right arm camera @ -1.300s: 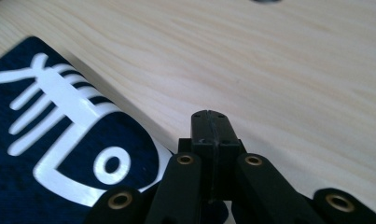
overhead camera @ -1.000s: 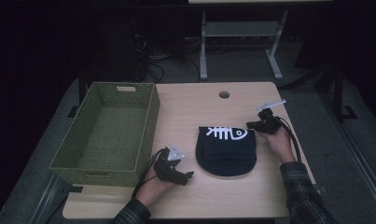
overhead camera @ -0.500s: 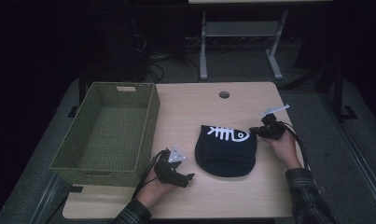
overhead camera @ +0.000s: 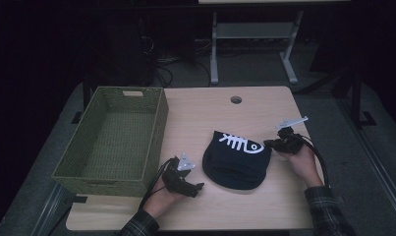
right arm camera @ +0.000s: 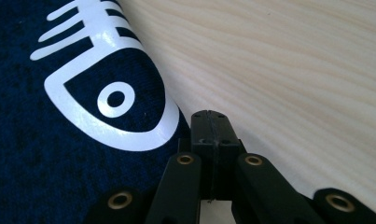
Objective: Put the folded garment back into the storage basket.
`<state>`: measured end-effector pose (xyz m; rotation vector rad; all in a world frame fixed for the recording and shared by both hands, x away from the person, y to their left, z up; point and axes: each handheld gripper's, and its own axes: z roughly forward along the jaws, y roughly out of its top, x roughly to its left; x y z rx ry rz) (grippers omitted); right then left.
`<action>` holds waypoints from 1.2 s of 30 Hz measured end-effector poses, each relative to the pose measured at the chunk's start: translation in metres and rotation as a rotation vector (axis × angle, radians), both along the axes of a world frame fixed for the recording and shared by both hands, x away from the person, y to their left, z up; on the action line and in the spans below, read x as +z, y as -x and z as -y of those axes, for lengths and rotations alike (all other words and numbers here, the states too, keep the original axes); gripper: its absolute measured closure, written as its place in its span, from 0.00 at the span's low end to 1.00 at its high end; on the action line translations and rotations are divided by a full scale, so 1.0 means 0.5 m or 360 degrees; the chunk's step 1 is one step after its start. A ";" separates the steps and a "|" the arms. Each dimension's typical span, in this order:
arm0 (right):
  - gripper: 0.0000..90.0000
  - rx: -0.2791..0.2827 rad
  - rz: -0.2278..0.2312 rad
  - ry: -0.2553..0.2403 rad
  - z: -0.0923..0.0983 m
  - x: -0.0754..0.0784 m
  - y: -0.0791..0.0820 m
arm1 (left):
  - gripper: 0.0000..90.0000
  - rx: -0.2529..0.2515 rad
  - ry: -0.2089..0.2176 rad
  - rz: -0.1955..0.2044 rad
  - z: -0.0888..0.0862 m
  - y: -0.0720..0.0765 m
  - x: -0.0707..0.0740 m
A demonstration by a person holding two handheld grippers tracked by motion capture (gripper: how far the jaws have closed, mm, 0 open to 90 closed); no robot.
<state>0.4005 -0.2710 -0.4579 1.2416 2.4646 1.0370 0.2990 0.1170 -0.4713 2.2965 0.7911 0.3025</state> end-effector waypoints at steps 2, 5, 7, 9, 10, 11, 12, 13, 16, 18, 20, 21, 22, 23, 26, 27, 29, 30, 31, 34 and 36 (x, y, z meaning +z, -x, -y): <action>1.00 0.0004 -0.0010 -0.0003 0.000 -0.001 0.006 | 0.14 -0.0001 0.0001 0.0003 0.000 0.000 0.000; 1.00 0.0021 0.0000 -0.0008 0.000 0.000 0.018 | 0.14 0.0001 -0.0001 -0.0008 -0.001 0.001 0.000; 1.00 0.0024 -0.0006 -0.0008 0.000 0.000 0.025 | 0.14 -0.0006 -0.0009 -0.0006 -0.002 0.000 0.000; 1.00 0.0029 -0.0010 -0.0011 0.000 0.000 0.033 | 0.14 -0.0007 -0.0009 -0.0004 -0.002 0.000 0.000; 1.00 0.0039 -0.0014 -0.0006 -0.001 0.000 0.037 | 0.14 -0.0008 -0.0007 -0.0003 -0.003 0.000 -0.001; 1.00 0.0047 -0.0011 -0.0001 -0.002 0.002 0.041 | 0.14 -0.0010 -0.0009 -0.0002 -0.004 0.000 -0.001; 1.00 0.0053 -0.0014 0.0000 -0.003 0.004 0.045 | 0.14 -0.0008 -0.0012 -0.0004 -0.005 0.000 -0.001; 1.00 0.0059 -0.0013 0.0002 -0.003 0.006 0.048 | 0.14 -0.0005 -0.0015 -0.0006 -0.006 0.000 0.000; 1.00 0.0069 -0.0008 0.0004 -0.005 0.006 0.057 | 0.14 -0.0003 -0.0020 -0.0011 -0.005 0.001 0.001; 1.00 0.0075 -0.0006 0.0006 -0.006 0.004 0.064 | 0.14 -0.0008 -0.0019 -0.0020 -0.005 0.004 0.003; 1.00 0.0085 -0.0013 0.0007 -0.006 0.003 0.071 | 0.14 -0.0012 -0.0018 -0.0011 -0.005 0.009 0.008; 1.00 0.0084 -0.0021 0.0004 -0.007 0.003 0.074 | 0.14 -0.0013 -0.0005 -0.0009 -0.003 0.013 0.010; 1.00 0.0096 -0.0015 0.0011 -0.007 0.004 0.077 | 0.14 -0.0019 -0.0007 -0.0007 -0.003 0.015 0.012; 1.00 0.0096 -0.0011 0.0007 -0.007 0.005 0.080 | 0.14 -0.0025 -0.0008 0.0000 -0.002 0.019 0.014; 1.00 0.0109 -0.0009 0.0006 -0.007 0.002 0.089 | 0.14 -0.0038 -0.0015 0.0001 -0.001 0.024 0.015; 1.00 0.0112 -0.0008 0.0006 -0.007 0.000 0.093 | 0.14 -0.0045 -0.0020 0.0001 -0.001 0.024 0.014; 1.00 0.0121 -0.0021 0.0006 -0.008 -0.001 0.100 | 0.14 -0.0043 -0.0024 -0.0001 -0.001 0.026 0.014; 1.00 0.0129 -0.0017 0.0012 -0.009 -0.001 0.105 | 0.14 -0.0043 -0.0023 -0.0004 -0.001 0.026 0.014; 1.00 0.0128 -0.0019 0.0008 -0.011 0.000 0.110 | 0.14 -0.0041 -0.0021 -0.0004 -0.002 0.026 0.015; 1.00 0.0159 -0.0023 0.0023 -0.017 -0.003 0.123 | 0.14 -0.0038 -0.0020 -0.0007 -0.003 0.026 0.015; 1.00 0.0172 -0.0034 0.0024 -0.019 -0.005 0.130 | 0.14 -0.0039 -0.0021 -0.0007 -0.003 0.025 0.015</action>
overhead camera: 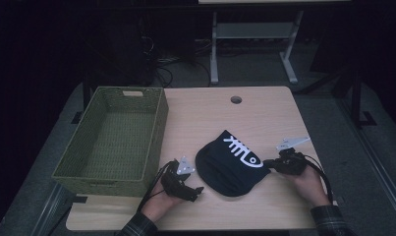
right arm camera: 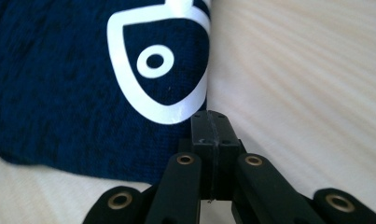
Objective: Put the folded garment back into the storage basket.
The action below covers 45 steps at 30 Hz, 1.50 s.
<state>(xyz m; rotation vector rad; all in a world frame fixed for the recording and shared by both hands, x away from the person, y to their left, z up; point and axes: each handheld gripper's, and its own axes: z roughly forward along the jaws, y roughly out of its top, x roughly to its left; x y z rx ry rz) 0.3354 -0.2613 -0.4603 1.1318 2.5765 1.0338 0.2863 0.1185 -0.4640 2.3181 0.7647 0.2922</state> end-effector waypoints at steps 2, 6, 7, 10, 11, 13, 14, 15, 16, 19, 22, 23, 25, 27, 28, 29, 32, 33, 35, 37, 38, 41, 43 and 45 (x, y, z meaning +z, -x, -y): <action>1.00 0.0018 -0.0004 0.0006 -0.004 0.000 0.009 | 0.14 0.0002 0.0000 0.0000 0.000 0.000 0.000; 1.00 0.0046 0.0013 0.0005 -0.013 0.000 0.031 | 0.14 0.0006 0.0002 -0.0005 -0.001 -0.001 0.000; 1.00 0.0039 0.0007 0.0016 -0.015 0.001 0.036 | 0.14 0.0007 -0.0001 -0.0006 -0.001 -0.001 -0.001; 1.00 0.0060 0.0013 0.0016 -0.020 0.002 0.049 | 0.14 0.0005 -0.0007 -0.0005 -0.001 -0.001 -0.001; 1.00 0.0064 0.0019 0.0012 -0.022 0.002 0.053 | 0.14 0.0006 -0.0005 -0.0007 -0.001 0.000 -0.001; 1.00 0.0066 0.0014 0.0008 -0.026 0.000 0.062 | 0.14 0.0006 -0.0001 -0.0008 -0.001 -0.001 0.000; 1.00 0.0058 0.0022 0.0009 -0.026 -0.001 0.065 | 0.14 0.0006 0.0002 -0.0008 -0.001 -0.001 0.000; 1.00 0.0052 0.0038 0.0004 -0.024 -0.001 0.066 | 0.14 0.0006 0.0001 -0.0007 -0.002 -0.001 0.000; 1.00 0.0026 0.0048 -0.0003 -0.021 0.001 0.069 | 0.14 0.0006 0.0001 -0.0008 -0.002 -0.002 0.000; 0.89 -0.0102 0.0133 -0.0022 -0.007 0.003 0.081 | 0.14 0.0007 0.0011 -0.0021 -0.004 -0.004 0.002; 0.74 -0.0190 0.0175 -0.0014 0.006 -0.002 0.089 | 0.14 0.0000 0.0012 -0.0032 -0.004 -0.006 0.003; 0.70 -0.0207 0.0183 -0.0009 0.009 -0.004 0.090 | 0.14 0.0000 0.0020 -0.0033 -0.004 -0.006 0.003; 0.57 -0.0268 0.0217 0.0012 0.018 -0.007 0.092 | 0.14 -0.0002 0.0019 -0.0037 -0.004 -0.008 0.006; 0.48 -0.0304 0.0238 0.0023 0.023 -0.009 0.092 | 0.14 -0.0008 0.0033 -0.0039 -0.003 -0.009 0.010; 0.43 -0.0322 0.0247 0.0031 0.026 -0.011 0.092 | 0.14 -0.0007 0.0038 -0.0041 -0.002 -0.010 0.011; 0.38 -0.0341 0.0248 0.0037 0.027 -0.012 0.091 | 0.14 -0.0012 0.0039 -0.0045 -0.002 -0.011 0.014; 0.26 -0.0404 0.0250 0.0068 0.036 -0.019 0.089 | 0.14 -0.0033 0.0054 -0.0053 0.001 -0.013 0.022; 0.22 -0.0425 0.0247 0.0070 0.039 -0.021 0.088 | 0.14 -0.0042 0.0056 -0.0053 0.003 -0.015 0.023; 0.17 -0.0446 0.0242 0.0073 0.044 -0.027 0.087 | 0.14 -0.0058 0.0045 -0.0055 0.007 -0.017 0.027; 0.15 -0.0459 0.0247 0.0084 0.047 -0.032 0.086 | 0.14 -0.0077 0.0041 -0.0054 0.013 -0.022 0.032; 0.15 -0.0470 0.0246 0.0090 0.047 -0.034 0.086 | 0.14 -0.0089 0.0033 -0.0055 0.014 -0.024 0.034; 0.12 -0.0485 0.0240 0.0103 0.048 -0.038 0.084 | 0.14 -0.0127 0.0017 -0.0068 0.021 -0.034 0.043; 0.11 -0.0484 0.0231 0.0101 0.047 -0.040 0.084 | 0.14 -0.0162 -0.0020 -0.0053 0.026 -0.038 0.049; 0.09 -0.0485 0.0229 0.0097 0.047 -0.041 0.083 | 0.14 -0.0183 -0.0031 -0.0061 0.029 -0.043 0.055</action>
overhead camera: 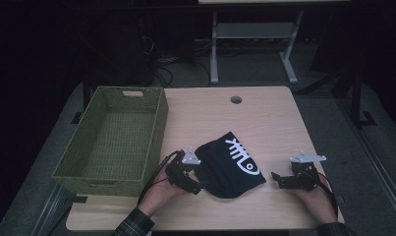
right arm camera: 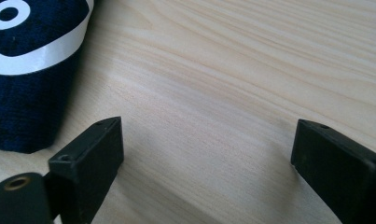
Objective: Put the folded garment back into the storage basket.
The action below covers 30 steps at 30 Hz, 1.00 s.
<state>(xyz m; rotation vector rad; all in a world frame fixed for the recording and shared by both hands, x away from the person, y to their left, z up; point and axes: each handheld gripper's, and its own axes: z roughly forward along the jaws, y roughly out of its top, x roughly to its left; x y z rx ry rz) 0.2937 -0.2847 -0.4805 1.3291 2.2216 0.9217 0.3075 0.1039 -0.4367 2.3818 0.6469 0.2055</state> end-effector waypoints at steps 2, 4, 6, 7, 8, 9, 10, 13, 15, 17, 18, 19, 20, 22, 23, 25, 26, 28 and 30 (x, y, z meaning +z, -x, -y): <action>0.08 -0.0011 -0.0008 -0.0017 0.002 -0.002 -0.002 | 0.14 -0.0021 -0.0014 -0.0008 0.004 -0.005 0.005; 0.07 -0.0011 -0.0010 -0.0032 0.005 -0.004 -0.003 | 0.14 -0.0043 -0.0033 -0.0015 0.007 -0.009 0.008; 0.07 -0.0010 -0.0009 -0.0034 0.005 -0.005 -0.003 | 0.14 -0.0060 -0.0054 -0.0021 0.013 -0.015 0.012; 0.07 -0.0011 -0.0009 -0.0034 0.005 -0.005 -0.003 | 0.14 -0.0066 -0.0060 -0.0033 0.016 -0.017 0.014; 0.07 -0.0011 -0.0009 -0.0035 0.005 -0.005 -0.003 | 0.14 -0.0080 -0.0074 -0.0028 0.019 -0.020 0.015; 0.07 -0.0011 -0.0010 -0.0035 0.006 -0.005 -0.003 | 0.14 -0.0088 -0.0082 -0.0041 0.023 -0.023 0.016; 0.07 -0.0012 -0.0010 -0.0034 0.006 -0.005 -0.003 | 0.14 -0.0094 -0.0084 -0.0045 0.027 -0.026 0.016; 0.07 -0.0012 -0.0010 -0.0033 0.006 -0.005 -0.003 | 0.14 -0.0115 -0.0100 -0.0050 0.040 -0.035 0.017; 0.07 -0.0015 -0.0010 -0.0034 0.005 -0.005 -0.003 | 0.14 -0.0109 -0.0111 -0.0074 0.050 -0.041 0.016; 0.07 -0.0022 -0.0011 -0.0034 0.005 -0.005 -0.003 | 0.14 -0.0115 -0.0134 -0.0082 0.056 -0.046 0.013; 0.07 -0.0024 -0.0011 -0.0034 0.005 -0.005 -0.003 | 0.14 -0.0124 -0.0154 -0.0079 0.060 -0.048 0.012; 0.07 -0.0025 -0.0011 -0.0034 0.005 -0.005 -0.003 | 0.14 -0.0125 -0.0161 -0.0085 0.064 -0.050 0.011; 0.07 -0.0025 -0.0011 -0.0033 0.005 -0.005 -0.003 | 0.14 -0.0132 -0.0163 -0.0091 0.067 -0.053 0.009; 0.07 -0.0025 -0.0011 -0.0034 0.005 -0.005 -0.003 | 0.14 -0.0132 -0.0185 -0.0103 0.074 -0.056 0.004; 0.07 -0.0025 -0.0010 -0.0033 0.005 -0.005 -0.003 | 0.14 -0.0134 -0.0200 -0.0111 0.077 -0.058 0.002; 0.07 -0.0025 -0.0011 -0.0034 0.005 -0.005 -0.003 | 0.14 -0.0143 -0.0218 -0.0126 0.082 -0.060 -0.005; 0.07 -0.0025 -0.0011 -0.0034 0.005 -0.005 -0.003 | 0.14 -0.0144 -0.0224 -0.0132 0.084 -0.061 -0.009; 0.07 -0.0025 -0.0011 -0.0034 0.005 -0.005 -0.003 | 0.14 -0.0145 -0.0239 -0.0141 0.087 -0.062 -0.015; 0.07 -0.0026 -0.0011 -0.0034 0.005 -0.005 -0.003 | 0.14 -0.0139 -0.0243 -0.0142 0.090 -0.063 -0.021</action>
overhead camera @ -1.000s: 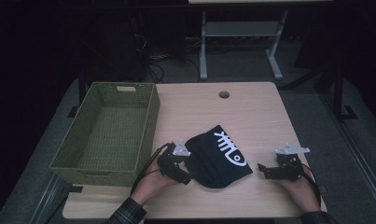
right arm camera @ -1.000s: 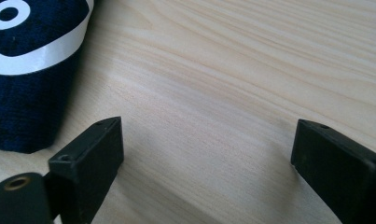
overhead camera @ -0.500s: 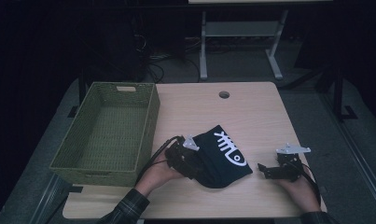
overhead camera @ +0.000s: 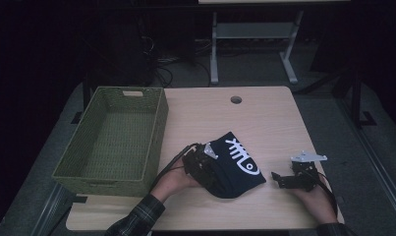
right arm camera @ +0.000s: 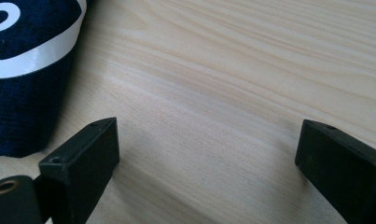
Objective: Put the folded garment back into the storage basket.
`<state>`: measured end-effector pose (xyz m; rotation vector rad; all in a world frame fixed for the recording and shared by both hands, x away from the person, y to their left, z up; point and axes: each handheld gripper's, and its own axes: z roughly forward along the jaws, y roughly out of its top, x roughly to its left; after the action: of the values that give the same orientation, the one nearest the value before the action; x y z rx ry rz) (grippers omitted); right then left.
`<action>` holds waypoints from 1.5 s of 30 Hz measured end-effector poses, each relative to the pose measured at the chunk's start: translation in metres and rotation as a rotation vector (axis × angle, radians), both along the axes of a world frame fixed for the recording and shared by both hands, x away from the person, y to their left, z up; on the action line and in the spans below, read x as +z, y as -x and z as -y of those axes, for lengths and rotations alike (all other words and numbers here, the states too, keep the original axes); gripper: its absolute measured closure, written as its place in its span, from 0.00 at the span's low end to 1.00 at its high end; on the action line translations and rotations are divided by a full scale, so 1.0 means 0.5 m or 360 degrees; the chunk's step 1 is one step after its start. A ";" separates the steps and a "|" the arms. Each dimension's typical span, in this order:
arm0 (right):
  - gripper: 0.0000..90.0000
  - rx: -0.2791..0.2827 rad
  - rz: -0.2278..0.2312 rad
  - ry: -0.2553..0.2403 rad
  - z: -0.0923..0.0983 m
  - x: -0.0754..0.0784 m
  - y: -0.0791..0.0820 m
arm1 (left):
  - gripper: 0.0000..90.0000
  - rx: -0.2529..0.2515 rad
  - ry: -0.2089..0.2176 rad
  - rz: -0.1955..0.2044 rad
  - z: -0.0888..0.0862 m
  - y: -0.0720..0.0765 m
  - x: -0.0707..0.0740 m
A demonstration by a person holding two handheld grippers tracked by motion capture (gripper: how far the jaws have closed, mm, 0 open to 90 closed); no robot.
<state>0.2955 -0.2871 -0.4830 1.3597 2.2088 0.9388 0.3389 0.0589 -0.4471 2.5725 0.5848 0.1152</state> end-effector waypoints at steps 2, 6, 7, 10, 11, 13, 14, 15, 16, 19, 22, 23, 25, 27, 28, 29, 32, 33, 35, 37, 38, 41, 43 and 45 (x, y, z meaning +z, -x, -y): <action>0.07 -0.0001 0.0000 0.0000 0.000 0.000 0.000 | 0.14 -0.0010 -0.0021 -0.0008 0.002 -0.002 -0.005; 0.07 -0.0002 -0.0001 0.0000 0.000 0.000 0.000 | 0.13 -0.0011 -0.0023 -0.0025 0.003 -0.003 -0.009; 0.07 -0.0003 0.0001 0.0001 0.000 0.000 0.000 | 0.13 -0.0014 -0.0025 -0.0027 0.004 -0.004 -0.009; 0.07 -0.0007 0.0000 0.0000 0.000 0.000 0.000 | 0.14 -0.0010 -0.0021 -0.0035 0.005 -0.005 -0.011; 0.07 -0.0006 0.0000 0.0000 0.000 0.000 0.000 | 0.15 -0.0011 -0.0030 -0.0033 0.006 -0.005 -0.011; 0.07 -0.0007 0.0000 -0.0001 0.000 0.000 0.000 | 0.16 -0.0015 -0.0046 -0.0037 0.008 -0.006 -0.010; 0.07 -0.0005 0.0001 0.0002 0.000 0.000 0.000 | 0.16 -0.0010 -0.0053 -0.0034 0.009 -0.006 -0.009; 0.07 -0.0007 0.0000 0.0000 0.000 0.000 0.000 | 0.17 -0.0009 -0.0059 -0.0036 0.010 -0.007 -0.008; 0.07 -0.0007 0.0000 0.0001 0.000 0.000 0.000 | 0.19 -0.0019 -0.0077 -0.0039 0.010 -0.009 -0.006; 0.07 -0.0011 0.0000 -0.0001 -0.001 0.000 0.000 | 0.26 -0.0025 -0.0088 -0.0041 0.010 -0.013 -0.003; 0.07 -0.0012 -0.0001 -0.0001 -0.001 0.000 0.000 | 0.35 -0.0034 -0.0117 -0.0018 0.009 -0.016 0.001; 0.07 -0.0013 -0.0002 -0.0001 -0.001 0.000 0.000 | 0.42 -0.0038 -0.0128 -0.0006 0.009 -0.018 0.003; 0.07 -0.0014 -0.0002 -0.0002 -0.001 0.000 0.000 | 0.46 -0.0034 -0.0131 -0.0009 0.009 -0.020 0.004; 0.07 -0.0015 -0.0003 -0.0002 -0.001 0.000 0.000 | 0.54 -0.0040 -0.0130 -0.0008 0.007 -0.024 0.006; 0.07 -0.0013 0.0000 -0.0001 -0.001 0.000 0.000 | 0.58 -0.0041 -0.0122 -0.0001 0.005 -0.026 0.006; 0.07 -0.0016 -0.0003 -0.0002 -0.001 0.000 0.000 | 0.62 -0.0041 -0.0115 0.0000 0.004 -0.027 0.006; 0.07 -0.0016 -0.0002 -0.0002 -0.001 0.000 0.000 | 0.72 -0.0029 -0.0097 -0.0004 0.001 -0.032 0.006; 0.07 -0.0016 -0.0003 -0.0002 -0.001 0.000 0.000 | 0.76 -0.0032 -0.0103 -0.0001 -0.001 -0.034 0.006; 0.07 -0.0016 -0.0002 -0.0003 -0.001 0.000 0.000 | 0.80 -0.0025 -0.0090 -0.0010 -0.003 -0.036 0.006; 0.07 -0.0016 -0.0002 -0.0002 -0.001 0.000 0.000 | 0.83 -0.0024 -0.0076 -0.0014 -0.005 -0.037 0.005; 0.07 -0.0016 -0.0003 -0.0002 -0.001 0.000 0.000 | 0.83 -0.0023 -0.0068 -0.0012 -0.006 -0.037 0.005; 0.07 -0.0016 -0.0003 -0.0002 -0.001 0.000 0.000 | 0.84 -0.0008 -0.0024 -0.0024 -0.011 -0.038 0.004; 0.07 -0.0015 -0.0002 -0.0002 -0.001 0.000 0.000 | 0.85 -0.0008 -0.0010 -0.0037 -0.014 -0.039 0.005; 0.07 -0.0016 -0.0003 -0.0003 -0.001 0.000 0.000 | 0.85 -0.0003 0.0002 -0.0041 -0.015 -0.039 0.008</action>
<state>0.2955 -0.2867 -0.4829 1.3721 2.2009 0.9364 0.3584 0.0663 -0.4433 2.5771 0.5913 0.0814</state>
